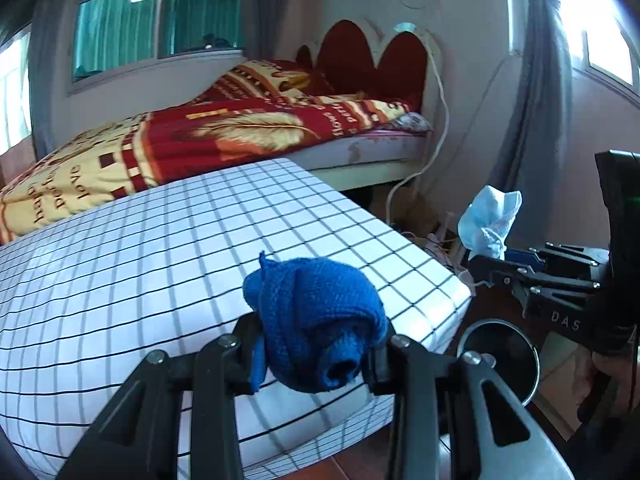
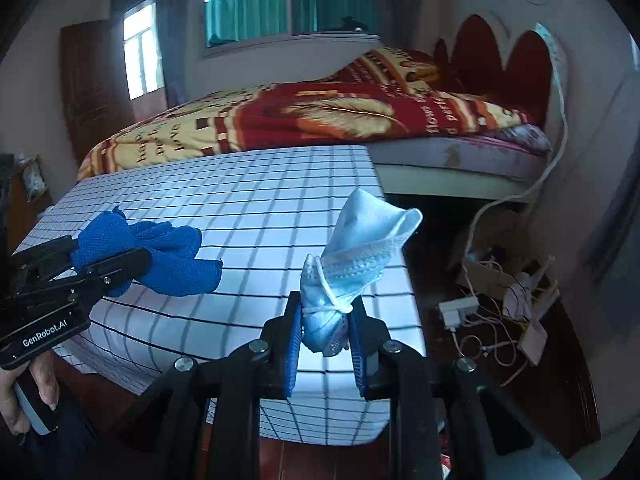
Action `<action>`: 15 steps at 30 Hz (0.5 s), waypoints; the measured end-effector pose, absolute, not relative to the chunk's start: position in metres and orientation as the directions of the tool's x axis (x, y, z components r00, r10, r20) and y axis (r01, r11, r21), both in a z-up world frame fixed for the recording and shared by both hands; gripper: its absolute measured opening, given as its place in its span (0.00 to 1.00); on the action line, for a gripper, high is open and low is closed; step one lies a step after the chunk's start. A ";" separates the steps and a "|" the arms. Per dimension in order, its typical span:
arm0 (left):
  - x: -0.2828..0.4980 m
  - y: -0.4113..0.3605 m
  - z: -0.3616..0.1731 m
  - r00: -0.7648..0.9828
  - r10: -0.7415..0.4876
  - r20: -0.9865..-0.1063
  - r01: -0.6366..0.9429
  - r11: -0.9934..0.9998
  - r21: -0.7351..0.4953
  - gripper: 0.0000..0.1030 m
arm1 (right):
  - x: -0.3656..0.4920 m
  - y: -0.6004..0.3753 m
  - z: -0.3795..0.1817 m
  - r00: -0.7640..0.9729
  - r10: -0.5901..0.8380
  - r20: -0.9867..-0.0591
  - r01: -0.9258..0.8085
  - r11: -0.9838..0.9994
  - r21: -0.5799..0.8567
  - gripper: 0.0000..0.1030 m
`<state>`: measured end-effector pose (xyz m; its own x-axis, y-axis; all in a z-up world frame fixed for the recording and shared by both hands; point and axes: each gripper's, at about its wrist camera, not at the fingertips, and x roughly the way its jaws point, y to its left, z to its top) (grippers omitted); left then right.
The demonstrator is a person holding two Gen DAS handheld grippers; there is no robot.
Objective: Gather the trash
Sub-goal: 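Carry the blue cloth and white mask over the black bin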
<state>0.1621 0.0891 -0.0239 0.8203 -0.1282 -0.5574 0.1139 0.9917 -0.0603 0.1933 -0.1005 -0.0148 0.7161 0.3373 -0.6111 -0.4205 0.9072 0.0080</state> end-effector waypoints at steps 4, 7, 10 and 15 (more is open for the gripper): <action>0.168 0.068 -0.028 0.808 -0.165 -0.565 0.154 0.986 -0.068 0.36 | 0.189 -0.126 -0.018 0.728 0.307 -0.613 -0.380 0.925 0.012 0.23; 0.172 0.052 -0.030 0.799 -0.194 -0.569 0.186 0.980 -0.072 0.36 | 0.186 -0.146 -0.021 0.736 0.282 -0.615 -0.349 0.937 0.013 0.23; 0.174 0.037 -0.031 0.794 -0.217 -0.569 0.212 0.974 -0.075 0.36 | 0.183 -0.166 -0.024 0.741 0.260 -0.619 -0.320 0.947 0.014 0.23; 0.175 0.012 -0.031 0.781 -0.256 -0.569 0.256 0.963 -0.080 0.36 | 0.176 -0.197 -0.029 0.748 0.222 -0.626 -0.276 0.961 0.011 0.23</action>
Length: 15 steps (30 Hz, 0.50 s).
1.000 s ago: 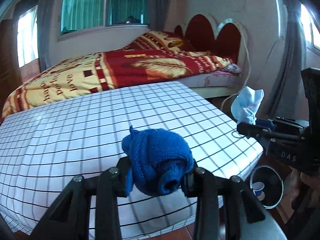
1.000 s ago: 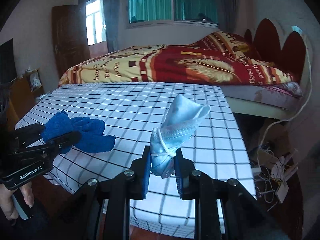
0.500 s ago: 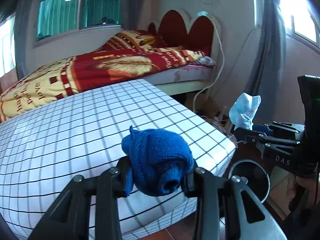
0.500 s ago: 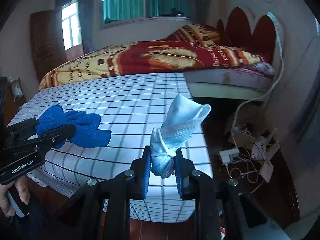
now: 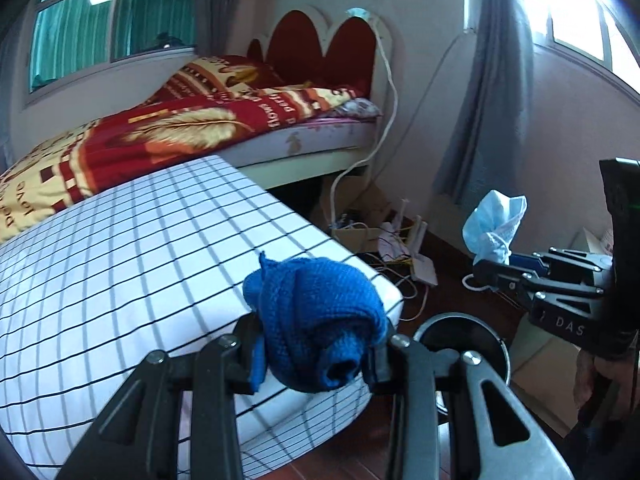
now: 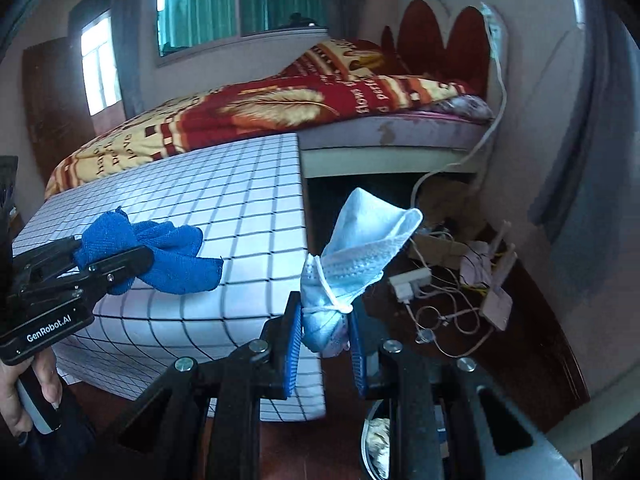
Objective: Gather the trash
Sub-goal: 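Carry the blue cloth and white mask over the black bin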
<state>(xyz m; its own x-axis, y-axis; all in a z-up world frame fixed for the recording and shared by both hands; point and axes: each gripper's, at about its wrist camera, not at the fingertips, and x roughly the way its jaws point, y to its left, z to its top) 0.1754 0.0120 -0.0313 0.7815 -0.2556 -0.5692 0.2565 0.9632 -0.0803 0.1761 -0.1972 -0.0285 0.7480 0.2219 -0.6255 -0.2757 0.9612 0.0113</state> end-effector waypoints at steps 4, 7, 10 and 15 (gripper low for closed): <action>0.176 -0.016 -0.034 0.763 -0.294 -0.576 0.306 0.949 -0.079 0.36 | 0.171 -0.225 -0.033 0.752 0.189 -0.632 -0.233 0.972 0.013 0.23; 0.175 -0.035 -0.037 0.747 -0.320 -0.583 0.339 0.937 -0.080 0.36 | 0.166 -0.245 -0.037 0.752 0.165 -0.638 -0.204 0.979 0.012 0.23; 0.175 -0.058 -0.045 0.719 -0.354 -0.598 0.381 0.921 -0.087 0.36 | 0.160 -0.267 -0.043 0.749 0.138 -0.648 -0.172 0.985 0.010 0.23; 0.171 -0.093 -0.060 0.668 -0.410 -0.621 0.451 0.887 -0.101 0.36 | 0.147 -0.300 -0.057 0.739 0.099 -0.666 -0.132 0.991 0.001 0.23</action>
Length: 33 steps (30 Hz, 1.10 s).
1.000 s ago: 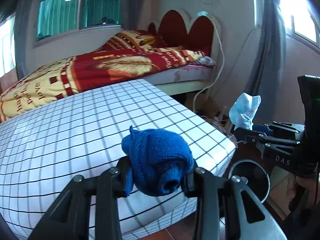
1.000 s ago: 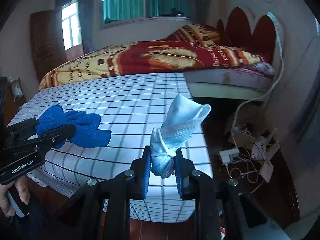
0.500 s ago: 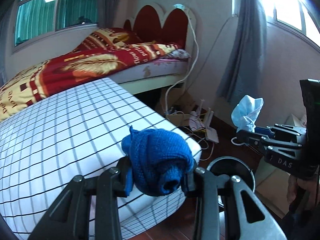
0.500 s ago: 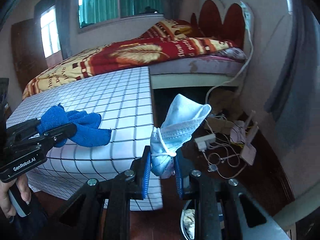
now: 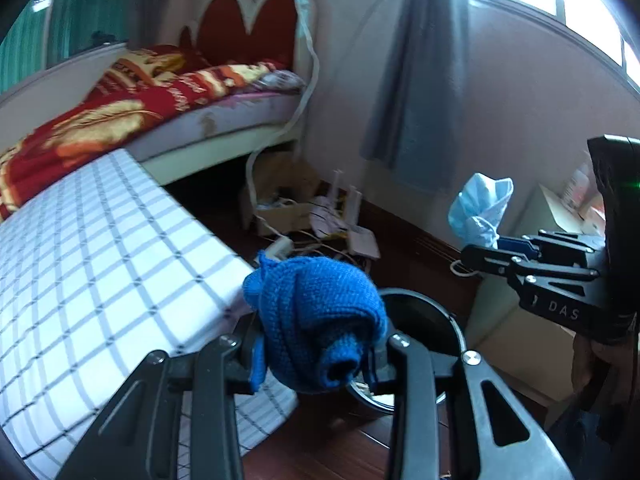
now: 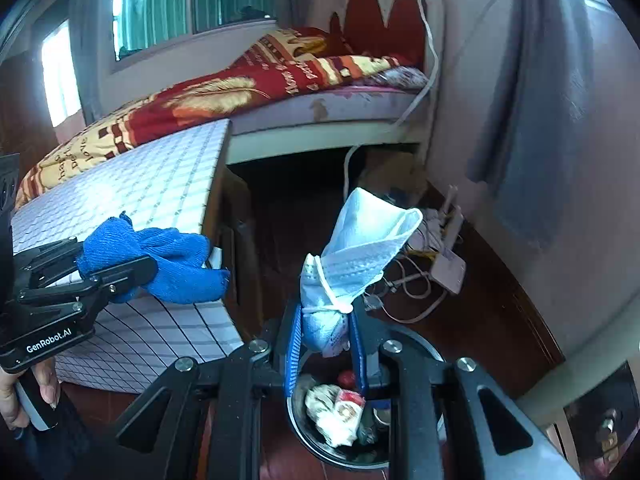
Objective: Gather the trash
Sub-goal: 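Carry the blue cloth and white mask over the black bin, then open both tools to drop the cloth and mask into the bin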
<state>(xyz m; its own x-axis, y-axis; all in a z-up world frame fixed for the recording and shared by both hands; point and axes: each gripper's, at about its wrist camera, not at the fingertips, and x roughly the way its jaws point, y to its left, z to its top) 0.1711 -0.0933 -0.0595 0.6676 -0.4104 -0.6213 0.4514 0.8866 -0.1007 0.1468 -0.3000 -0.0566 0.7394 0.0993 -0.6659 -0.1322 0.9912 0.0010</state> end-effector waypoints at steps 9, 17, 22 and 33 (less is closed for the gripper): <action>0.168 -0.140 -0.085 0.606 -0.471 -0.642 0.517 0.846 -0.132 0.36 | 0.131 -0.338 -0.091 0.701 0.053 -0.711 -0.084 0.996 -0.009 0.23; 0.172 -0.163 -0.119 0.545 -0.486 -0.683 0.530 0.831 -0.169 0.36 | 0.131 -0.357 -0.137 0.646 0.047 -0.762 -0.093 0.996 -0.017 0.23; 0.174 -0.182 -0.132 0.498 -0.491 -0.715 0.560 0.811 -0.167 0.36 | 0.135 -0.361 -0.164 0.603 0.067 -0.795 -0.125 0.992 -0.012 0.23; 0.187 -0.201 -0.157 0.437 -0.486 -0.757 0.572 0.800 -0.183 0.36 | 0.157 -0.372 -0.203 0.539 0.080 -0.839 -0.153 0.988 -0.005 0.23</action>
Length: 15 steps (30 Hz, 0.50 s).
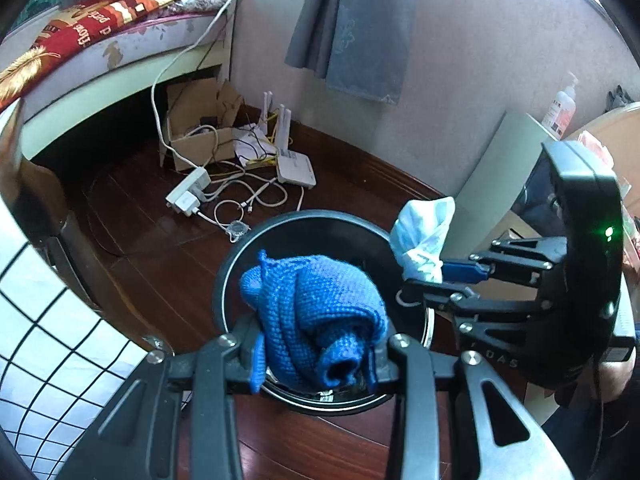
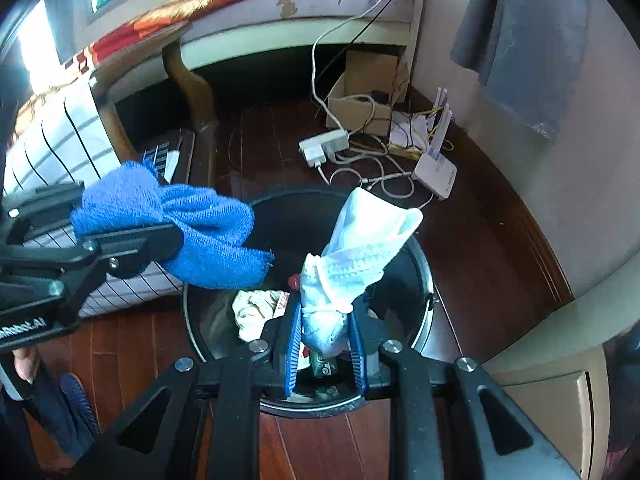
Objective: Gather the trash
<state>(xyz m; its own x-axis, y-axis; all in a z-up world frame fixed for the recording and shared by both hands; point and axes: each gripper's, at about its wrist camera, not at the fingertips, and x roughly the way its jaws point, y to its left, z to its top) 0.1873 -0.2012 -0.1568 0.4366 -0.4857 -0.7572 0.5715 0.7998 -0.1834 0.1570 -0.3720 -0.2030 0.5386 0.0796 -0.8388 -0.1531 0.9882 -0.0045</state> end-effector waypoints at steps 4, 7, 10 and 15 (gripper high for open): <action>0.194 -0.207 -0.171 0.405 -0.476 -0.781 0.572 0.798 -0.190 0.36 | 0.164 -0.371 -0.217 0.508 0.096 -0.856 -0.189 0.982 -0.002 0.23; 0.198 -0.210 -0.182 0.380 -0.472 -0.796 0.565 0.799 -0.204 0.38 | 0.168 -0.374 -0.225 0.494 0.105 -0.863 -0.207 0.978 0.001 0.23; 0.199 -0.212 -0.195 0.387 -0.452 -0.804 0.552 0.812 -0.190 0.54 | 0.173 -0.375 -0.240 0.472 0.097 -0.876 -0.244 0.969 -0.024 0.27; 0.197 -0.184 -0.201 0.469 -0.377 -0.798 0.434 0.886 -0.164 0.95 | 0.167 -0.399 -0.238 0.510 0.026 -0.860 -0.182 0.980 -0.078 1.00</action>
<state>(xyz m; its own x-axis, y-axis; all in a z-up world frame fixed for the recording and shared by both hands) 0.1968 -0.1843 -0.2005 0.4695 -0.3771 -0.7984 0.4336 0.8861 -0.1635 0.1670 -0.3993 -0.2383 0.5096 0.0262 -0.8600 -0.1819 0.9802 -0.0780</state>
